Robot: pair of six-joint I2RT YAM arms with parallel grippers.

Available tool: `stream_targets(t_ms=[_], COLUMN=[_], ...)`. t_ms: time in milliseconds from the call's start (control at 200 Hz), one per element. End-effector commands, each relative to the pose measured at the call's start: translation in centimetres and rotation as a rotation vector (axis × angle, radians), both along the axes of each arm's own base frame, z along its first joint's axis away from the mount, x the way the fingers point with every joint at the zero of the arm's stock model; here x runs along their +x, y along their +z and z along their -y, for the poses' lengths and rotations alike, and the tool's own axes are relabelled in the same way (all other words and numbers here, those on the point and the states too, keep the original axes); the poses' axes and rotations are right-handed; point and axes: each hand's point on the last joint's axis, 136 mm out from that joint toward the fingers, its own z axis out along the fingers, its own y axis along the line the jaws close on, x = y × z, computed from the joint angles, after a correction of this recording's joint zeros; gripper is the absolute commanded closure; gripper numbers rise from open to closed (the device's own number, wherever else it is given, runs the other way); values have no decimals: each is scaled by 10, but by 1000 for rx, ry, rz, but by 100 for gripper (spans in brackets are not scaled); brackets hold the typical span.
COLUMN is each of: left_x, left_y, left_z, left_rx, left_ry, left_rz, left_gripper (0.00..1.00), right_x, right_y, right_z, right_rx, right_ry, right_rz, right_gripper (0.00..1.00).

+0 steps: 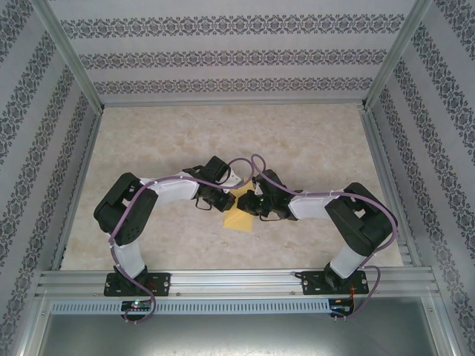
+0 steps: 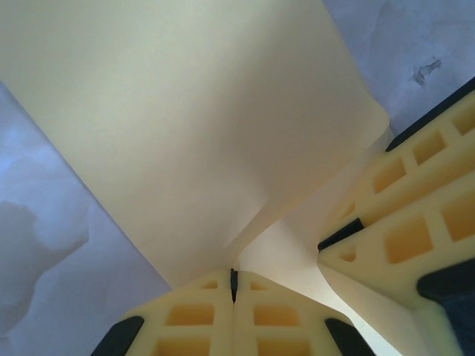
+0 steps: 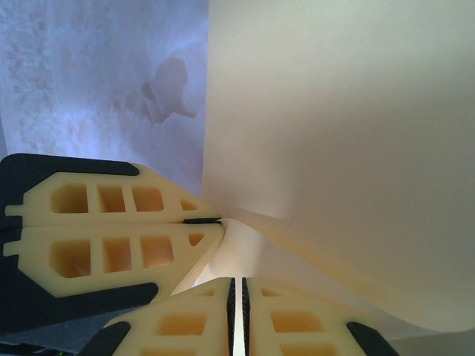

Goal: Fold a paper plane with a square sheet of paper (fold left side to right side)
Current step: Fold the triangle a second time at the center of the table.

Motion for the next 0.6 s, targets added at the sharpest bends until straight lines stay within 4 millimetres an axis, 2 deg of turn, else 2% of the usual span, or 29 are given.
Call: stream_targets(t_ms=[0,290,595], left_x=[7,7,4], left_y=[0,3,0], left_z=[-7,-13,-15], left_rx=[26,42,42], left_ry=[3,14,18], left_rz=[11,36,27], left_gripper=[100,100,100], right_x=[2,3,3], right_y=[2,6,0], right_z=[-7,-10,-11], right_rx=[-3,4,-7], right_ry=[13,24,26], right_rz=[6,22,11], right_gripper=[87,87,87])
